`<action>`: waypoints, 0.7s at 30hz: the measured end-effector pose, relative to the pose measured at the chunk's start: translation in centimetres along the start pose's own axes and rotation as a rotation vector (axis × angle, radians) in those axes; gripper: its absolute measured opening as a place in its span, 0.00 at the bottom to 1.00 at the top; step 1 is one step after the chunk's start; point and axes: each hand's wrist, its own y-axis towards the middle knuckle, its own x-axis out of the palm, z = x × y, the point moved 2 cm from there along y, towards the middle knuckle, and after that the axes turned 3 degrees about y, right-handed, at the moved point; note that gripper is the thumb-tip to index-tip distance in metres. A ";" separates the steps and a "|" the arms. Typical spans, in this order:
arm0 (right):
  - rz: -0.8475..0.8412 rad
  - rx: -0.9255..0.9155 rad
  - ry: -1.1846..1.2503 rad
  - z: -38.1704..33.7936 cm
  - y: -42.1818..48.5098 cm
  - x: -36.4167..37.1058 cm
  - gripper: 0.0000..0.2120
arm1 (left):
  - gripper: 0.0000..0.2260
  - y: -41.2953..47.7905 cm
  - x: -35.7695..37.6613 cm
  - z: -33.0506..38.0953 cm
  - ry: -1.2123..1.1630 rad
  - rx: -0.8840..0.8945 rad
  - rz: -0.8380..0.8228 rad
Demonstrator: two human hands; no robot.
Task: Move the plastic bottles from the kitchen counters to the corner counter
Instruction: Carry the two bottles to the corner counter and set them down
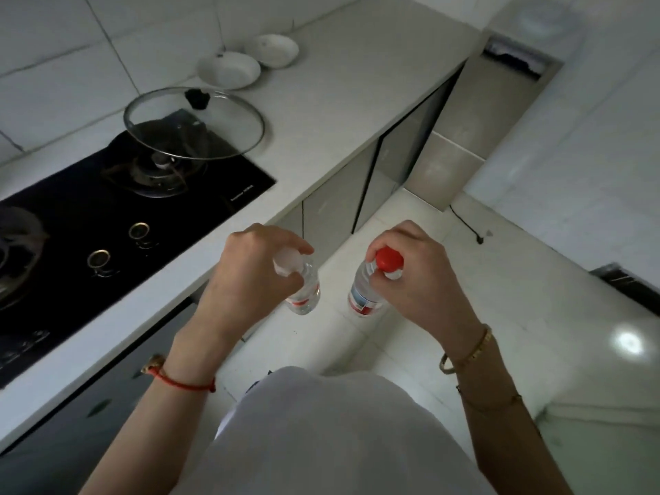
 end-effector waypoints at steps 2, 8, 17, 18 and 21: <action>0.022 0.012 -0.003 2.0 1.0 -1.3 0.10 | 0.15 2.1 1.1 1.6 0.005 0.028 -0.003; 0.114 0.118 -0.038 7.3 3.8 -4.4 0.09 | 0.16 8.4 3.9 5.4 -0.027 0.092 -0.071; 0.174 0.213 -0.061 13.3 9.4 -7.5 0.09 | 0.16 18.4 8.2 8.8 -0.027 0.199 -0.166; 0.183 0.222 -0.062 14.0 10.3 -7.8 0.09 | 0.16 19.7 8.8 9.1 -0.015 0.206 -0.179; 0.186 0.247 -0.078 16.2 13.3 -8.9 0.09 | 0.16 23.8 10.3 9.9 -0.018 0.220 -0.193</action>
